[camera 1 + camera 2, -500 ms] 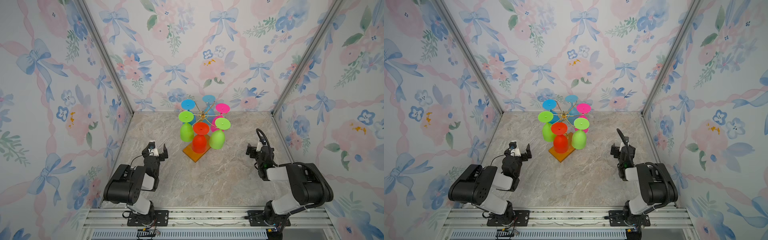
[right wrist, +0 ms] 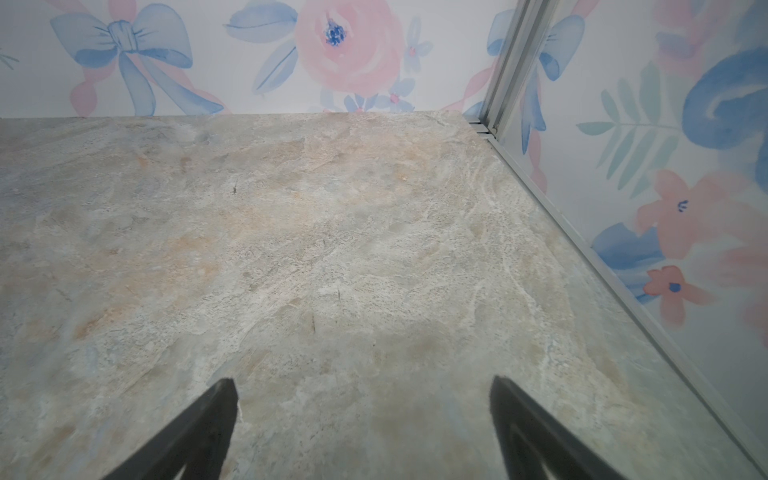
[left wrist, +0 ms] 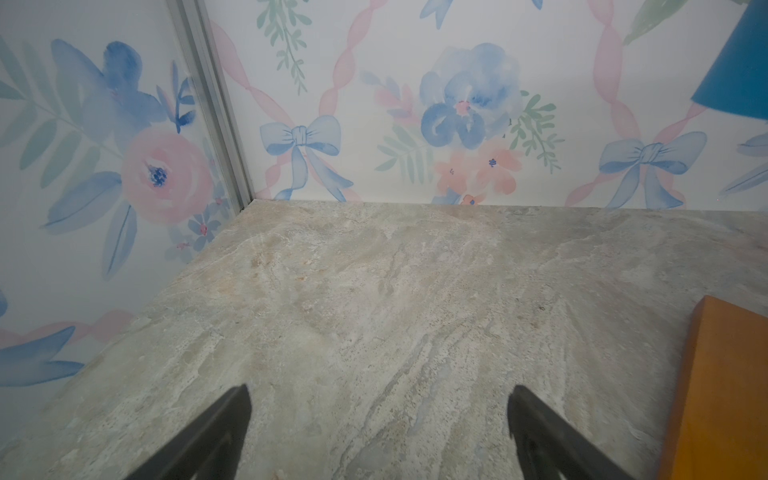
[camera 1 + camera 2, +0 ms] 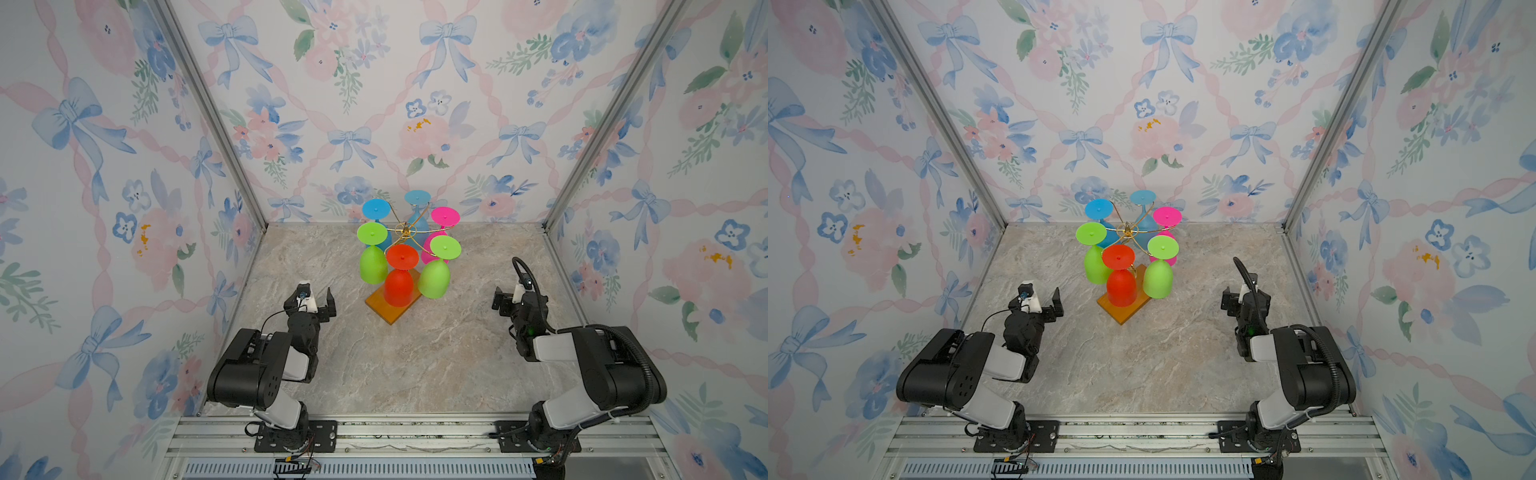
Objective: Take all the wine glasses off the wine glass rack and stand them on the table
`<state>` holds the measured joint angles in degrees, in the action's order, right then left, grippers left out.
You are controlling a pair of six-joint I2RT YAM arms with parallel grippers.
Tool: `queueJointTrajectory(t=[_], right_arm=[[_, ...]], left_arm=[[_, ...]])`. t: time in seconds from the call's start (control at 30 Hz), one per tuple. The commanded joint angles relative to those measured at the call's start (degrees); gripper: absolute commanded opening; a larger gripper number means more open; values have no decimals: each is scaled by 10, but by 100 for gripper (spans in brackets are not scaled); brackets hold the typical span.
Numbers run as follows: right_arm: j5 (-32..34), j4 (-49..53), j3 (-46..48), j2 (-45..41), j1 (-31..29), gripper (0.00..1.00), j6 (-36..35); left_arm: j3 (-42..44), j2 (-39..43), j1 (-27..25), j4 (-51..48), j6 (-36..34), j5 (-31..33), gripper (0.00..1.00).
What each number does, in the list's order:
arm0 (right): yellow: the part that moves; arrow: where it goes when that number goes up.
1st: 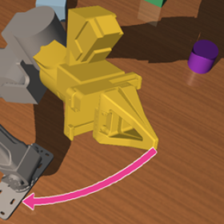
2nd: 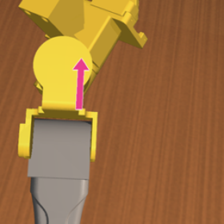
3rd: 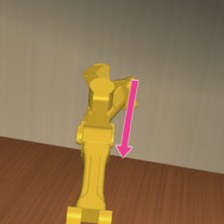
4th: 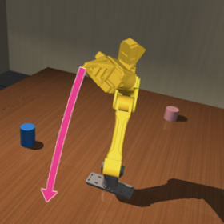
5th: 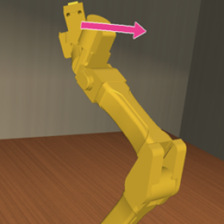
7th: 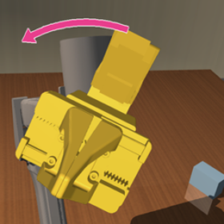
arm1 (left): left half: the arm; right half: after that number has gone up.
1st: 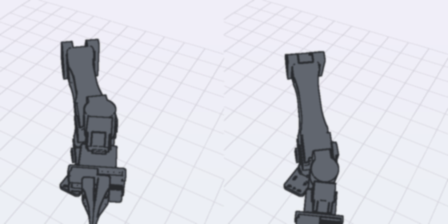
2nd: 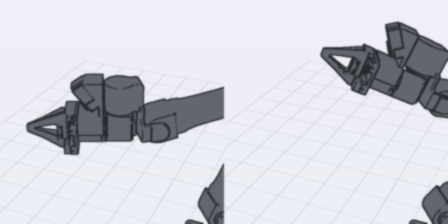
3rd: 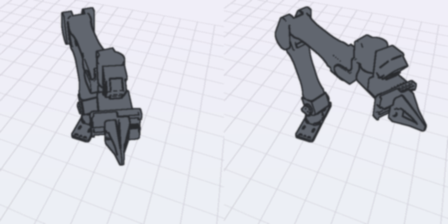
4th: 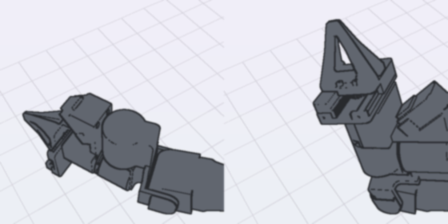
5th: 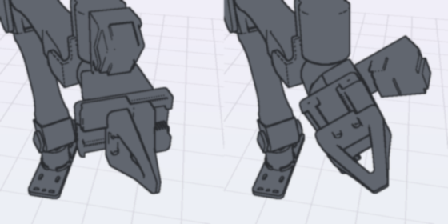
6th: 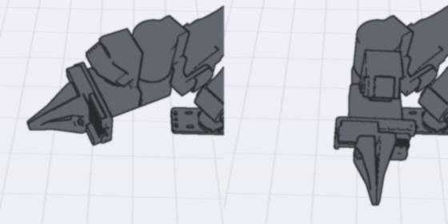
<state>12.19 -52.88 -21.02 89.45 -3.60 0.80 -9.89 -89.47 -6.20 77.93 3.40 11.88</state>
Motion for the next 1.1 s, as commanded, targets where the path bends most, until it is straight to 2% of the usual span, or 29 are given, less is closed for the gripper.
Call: queueJointTrajectory(t=[0.0,0.63,0.7,0.83,1.07], right_arm=[[-6,4,-12,-7,-2,97,-3],[-1,9,-14,-9,-4,97,-2],[11,10,-17,-12,-4,97,-1],[22,166,-73,-70,-2,97,7],[49,375,-168,-166,-4,97,46]], left_arm=[[-9,1,3,0,-2,-8,98],[-8,3,2,0,-3,-6,98],[-7,7,1,0,4,18,98],[-7,47,1,-33,14,45,98],[-26,196,-9,-202,51,101,98]])
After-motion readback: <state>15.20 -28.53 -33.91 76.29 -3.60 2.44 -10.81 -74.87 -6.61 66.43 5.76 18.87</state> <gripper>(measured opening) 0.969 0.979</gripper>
